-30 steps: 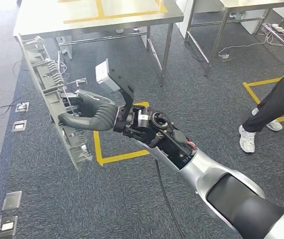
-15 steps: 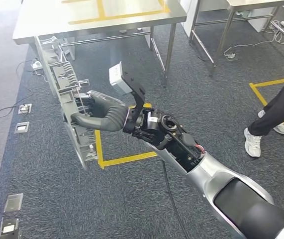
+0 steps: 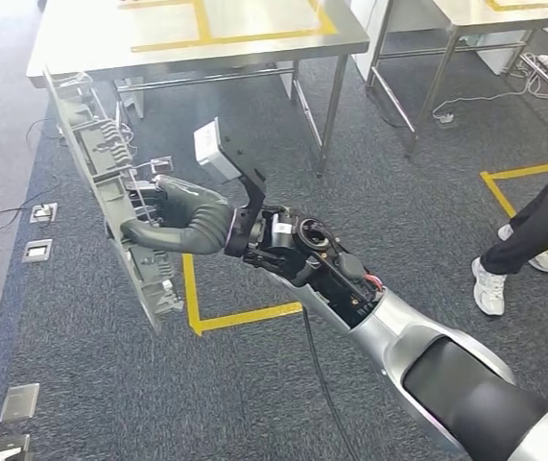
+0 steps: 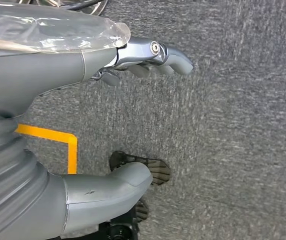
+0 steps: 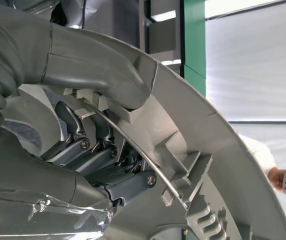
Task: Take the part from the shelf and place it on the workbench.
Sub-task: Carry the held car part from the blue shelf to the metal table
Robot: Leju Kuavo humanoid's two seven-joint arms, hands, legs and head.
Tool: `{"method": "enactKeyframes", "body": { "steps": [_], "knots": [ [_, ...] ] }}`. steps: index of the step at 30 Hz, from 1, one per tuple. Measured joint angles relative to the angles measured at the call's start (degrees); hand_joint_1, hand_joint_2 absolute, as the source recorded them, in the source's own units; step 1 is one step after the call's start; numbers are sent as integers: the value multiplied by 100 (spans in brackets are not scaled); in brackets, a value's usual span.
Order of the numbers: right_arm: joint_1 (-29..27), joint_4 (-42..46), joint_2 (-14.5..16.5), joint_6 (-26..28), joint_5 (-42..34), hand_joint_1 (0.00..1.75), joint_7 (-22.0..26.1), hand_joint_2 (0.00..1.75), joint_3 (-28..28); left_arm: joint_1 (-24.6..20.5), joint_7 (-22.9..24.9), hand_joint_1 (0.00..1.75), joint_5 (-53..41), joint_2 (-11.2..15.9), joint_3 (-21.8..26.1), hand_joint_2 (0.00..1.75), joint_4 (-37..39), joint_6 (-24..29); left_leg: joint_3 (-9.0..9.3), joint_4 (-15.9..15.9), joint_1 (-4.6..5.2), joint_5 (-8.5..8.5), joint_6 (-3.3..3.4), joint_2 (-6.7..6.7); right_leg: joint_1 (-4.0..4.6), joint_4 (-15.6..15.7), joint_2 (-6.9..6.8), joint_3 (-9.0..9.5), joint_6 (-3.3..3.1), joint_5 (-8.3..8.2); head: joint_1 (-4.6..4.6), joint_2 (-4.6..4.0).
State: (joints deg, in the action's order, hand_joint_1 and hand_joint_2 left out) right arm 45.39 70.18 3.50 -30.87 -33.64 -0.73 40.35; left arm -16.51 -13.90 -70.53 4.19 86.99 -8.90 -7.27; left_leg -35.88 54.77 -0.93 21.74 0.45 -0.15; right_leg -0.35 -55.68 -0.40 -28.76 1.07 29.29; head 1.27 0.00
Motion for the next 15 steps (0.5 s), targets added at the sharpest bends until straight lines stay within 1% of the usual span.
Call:
{"method": "enactKeyframes", "body": {
  "steps": [1, 2, 3, 4, 5, 6, 7, 8, 9, 10, 11, 12, 14, 15],
  "knots": [
    [3, 5, 0, -8, 0, 175, 4, 175, -1, 0, -2, 0, 0, 1, 0, 175, 0, -1, 40, -6, -4, 26, 37, -10, -6, -290, 8, -136, 18, 136, 28, 0],
    [5, 4, -1, -14, 0, 175, 9, 175, -2, 0, -3, 0, 0, 1, 0, 175, 0, -1, 72, -6, 5, 54, 70, -17, -9, -700, 16, -347, 27, 290, 60, 0],
    [4, 3, -3, -17, 0, 175, 13, 175, -3, 1, -4, 0, 0, 2, 0, 175, 0, -1, 102, -5, 17, 82, 92, -26, -8, -1153, 20, -601, 32, 430, 90, 0],
    [-3, 2, -6, -19, 0, 175, 14, 175, -2, 5, -5, 0, 0, 1, 0, 175, 0, -1, 134, -3, 30, 111, 107, -38, -7, -1530, 22, -842, 32, 502, 113, 0],
    [-11, 1, -9, -19, 0, 175, 14, 175, -1, 9, -5, 0, 0, -1, 0, 175, 0, -1, 172, -2, 44, 143, 115, -53, -5, -1710, 23, -1003, 24, 458, 130, 0],
    [-17, 0, -12, -20, 0, 175, 14, 175, -1, 12, -5, 0, 0, -2, 0, 175, 0, -1, 223, -2, 57, 179, 118, -73, 2, -1650, 25, -1056, 3, 292, 148, 0],
    [-21, 1, -13, -20, 0, 175, 14, 175, -1, 14, -5, 0, 0, -4, 0, 175, 0, -1, 288, -2, 71, 220, 118, -94, 14, -1363, 30, -999, -34, 21, 169, 0],
    [-21, 1, -13, -21, 0, 175, 14, 175, -1, 15, -5, 0, 0, -8, 0, 175, 0, -1, 353, -4, 82, 265, 117, -113, 34, -943, 41, -877, -88, -287, 192, 0],
    [-18, 2, -14, -21, 0, 175, 16, 175, -2, 14, -6, 0, 1, -16, 0, 175, 0, -1, 406, -4, 100, 305, 109, -127, 56, -569, 53, -735, -144, -514, 195, 0],
    [-7, 2, -14, -21, 0, 175, 16, 175, -2, 13, -7, 0, 1, -23, 0, 175, 0, -1, 437, -4, 107, 336, 95, -137, 78, -273, 61, -605, -190, -645, 196, 0],
    [7, 2, -15, -21, 0, 175, 17, 175, -1, 13, -7, 0, 2, -29, 0, 175, 0, -1, 442, -4, 106, 354, 76, -142, 96, -105, 65, -521, -221, -668, 195, 0],
    [20, 2, -15, -21, 0, 175, 18, 175, -1, 14, -7, 0, 2, -34, 0, 175, 1, -1, 436, -6, 105, 360, 51, -143, 107, -44, 61, -469, -239, -623, 192, 0],
    [35, 6, -14, -21, 0, 175, 20, 175, 0, 15, -8, 0, 2, -38, 0, 175, 1, -3, 420, -2, 101, 383, 0, -127, 81, 111, 47, -381, -255, -585, 201, 0],
    [38, 9, -14, -21, 0, 175, 22, 175, -1, 12, -10, 0, 2, -40, 0, 175, 1, -4, 382, 78, 100, 430, -34, -108, 61, 175, 40, -336, -259, -585, 188, 0]
  ]
}}
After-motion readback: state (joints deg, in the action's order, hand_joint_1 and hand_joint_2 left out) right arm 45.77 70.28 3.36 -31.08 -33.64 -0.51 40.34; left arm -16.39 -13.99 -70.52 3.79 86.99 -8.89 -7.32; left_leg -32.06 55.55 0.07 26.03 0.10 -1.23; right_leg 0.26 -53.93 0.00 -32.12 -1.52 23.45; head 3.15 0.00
